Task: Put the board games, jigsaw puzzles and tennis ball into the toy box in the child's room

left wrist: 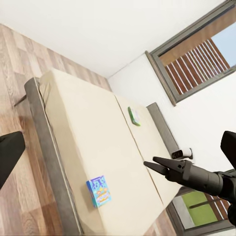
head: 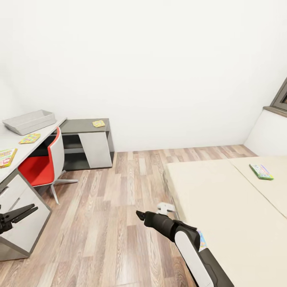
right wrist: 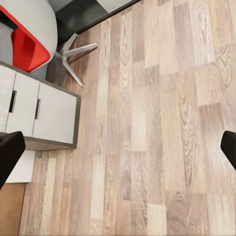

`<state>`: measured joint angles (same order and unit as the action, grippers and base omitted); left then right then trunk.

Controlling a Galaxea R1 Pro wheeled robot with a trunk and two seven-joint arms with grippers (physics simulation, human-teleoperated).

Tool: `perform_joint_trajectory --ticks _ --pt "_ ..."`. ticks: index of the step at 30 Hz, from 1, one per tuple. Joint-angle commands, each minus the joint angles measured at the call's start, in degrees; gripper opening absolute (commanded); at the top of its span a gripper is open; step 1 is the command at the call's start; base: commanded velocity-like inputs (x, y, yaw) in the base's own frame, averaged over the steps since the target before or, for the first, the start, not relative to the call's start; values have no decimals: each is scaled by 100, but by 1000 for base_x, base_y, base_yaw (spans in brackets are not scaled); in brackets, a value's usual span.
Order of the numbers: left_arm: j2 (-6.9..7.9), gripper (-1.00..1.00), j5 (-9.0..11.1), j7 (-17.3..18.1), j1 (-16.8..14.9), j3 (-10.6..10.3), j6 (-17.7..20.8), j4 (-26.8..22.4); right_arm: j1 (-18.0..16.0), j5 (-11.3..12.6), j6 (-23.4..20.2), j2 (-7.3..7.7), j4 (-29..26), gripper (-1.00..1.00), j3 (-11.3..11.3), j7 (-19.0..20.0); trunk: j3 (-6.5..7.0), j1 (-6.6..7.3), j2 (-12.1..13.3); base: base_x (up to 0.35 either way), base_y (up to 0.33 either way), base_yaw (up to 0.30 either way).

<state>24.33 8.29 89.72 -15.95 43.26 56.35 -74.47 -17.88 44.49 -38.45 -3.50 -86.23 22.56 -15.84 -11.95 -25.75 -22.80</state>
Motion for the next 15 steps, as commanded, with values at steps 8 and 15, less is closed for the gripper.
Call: perform_joint_trajectory --ticks 8,15 --pt "1 100 -5 28 -5 -1 61 3 -5 55 -13 2 -8 100 3 -59 -12 -3 -12 0 287 0" --pt "1 100 -5 28 -5 -1 61 3 -5 37 -13 -1 -8 100 9 -59 -12 -3 -12 0 287 0"
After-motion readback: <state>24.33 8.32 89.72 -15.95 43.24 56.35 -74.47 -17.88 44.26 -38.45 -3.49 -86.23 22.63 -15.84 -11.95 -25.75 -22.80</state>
